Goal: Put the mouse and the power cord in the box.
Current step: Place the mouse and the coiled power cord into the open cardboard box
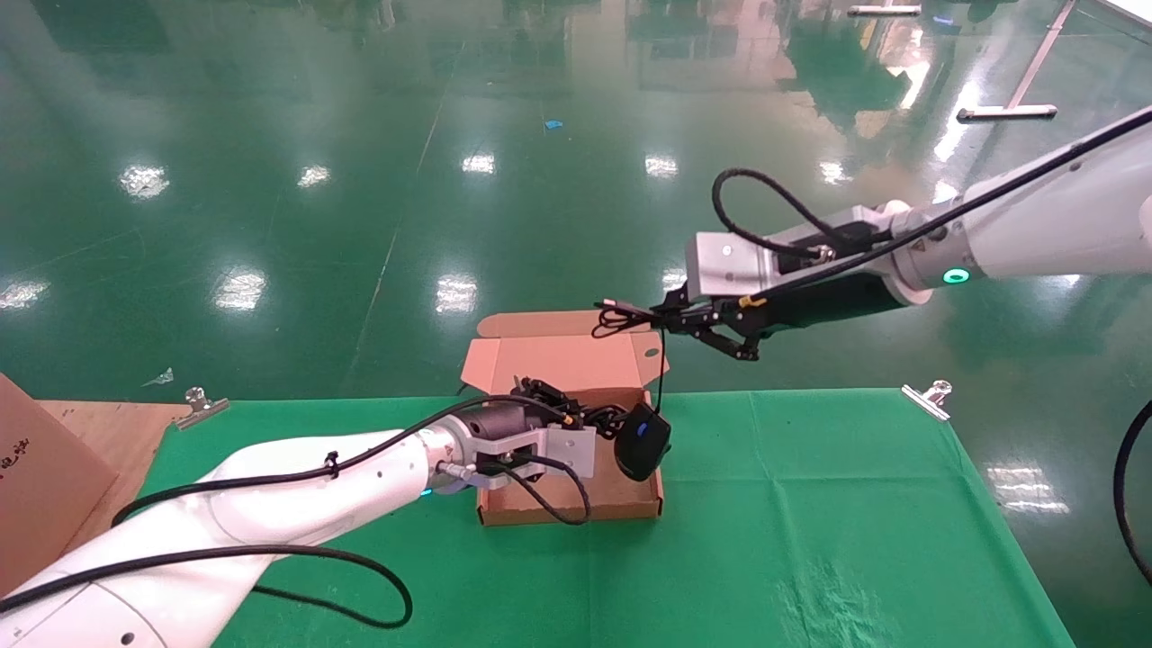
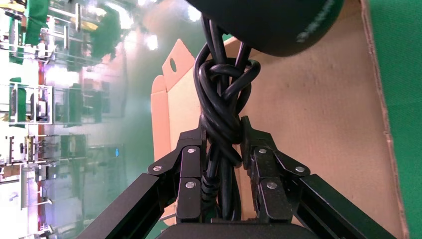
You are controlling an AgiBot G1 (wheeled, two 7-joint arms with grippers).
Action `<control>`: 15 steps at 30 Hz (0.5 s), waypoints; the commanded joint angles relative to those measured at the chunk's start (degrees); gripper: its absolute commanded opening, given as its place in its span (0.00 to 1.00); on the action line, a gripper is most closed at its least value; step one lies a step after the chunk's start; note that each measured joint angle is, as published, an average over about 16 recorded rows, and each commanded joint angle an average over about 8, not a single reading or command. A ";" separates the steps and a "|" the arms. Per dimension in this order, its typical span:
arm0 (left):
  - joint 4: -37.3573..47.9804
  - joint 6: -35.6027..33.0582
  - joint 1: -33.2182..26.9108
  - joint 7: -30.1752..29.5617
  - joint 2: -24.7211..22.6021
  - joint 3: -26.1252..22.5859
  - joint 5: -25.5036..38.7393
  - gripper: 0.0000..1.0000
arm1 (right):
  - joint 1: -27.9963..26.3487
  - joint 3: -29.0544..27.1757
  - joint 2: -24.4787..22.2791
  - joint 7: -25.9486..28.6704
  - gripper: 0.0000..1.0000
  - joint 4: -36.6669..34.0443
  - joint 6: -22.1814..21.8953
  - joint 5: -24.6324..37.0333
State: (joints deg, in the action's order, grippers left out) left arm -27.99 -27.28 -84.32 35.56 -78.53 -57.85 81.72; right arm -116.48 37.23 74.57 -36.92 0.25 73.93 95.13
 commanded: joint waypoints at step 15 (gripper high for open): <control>0.74 1.26 -1.95 -1.24 0.14 -7.49 -7.62 1.00 | 1.22 -0.26 1.70 0.33 0.00 0.64 -0.33 -0.39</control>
State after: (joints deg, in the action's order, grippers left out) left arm -26.90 -26.37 -86.66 33.83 -78.31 -64.67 73.46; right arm -115.04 36.95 76.31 -36.50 1.13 73.30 94.67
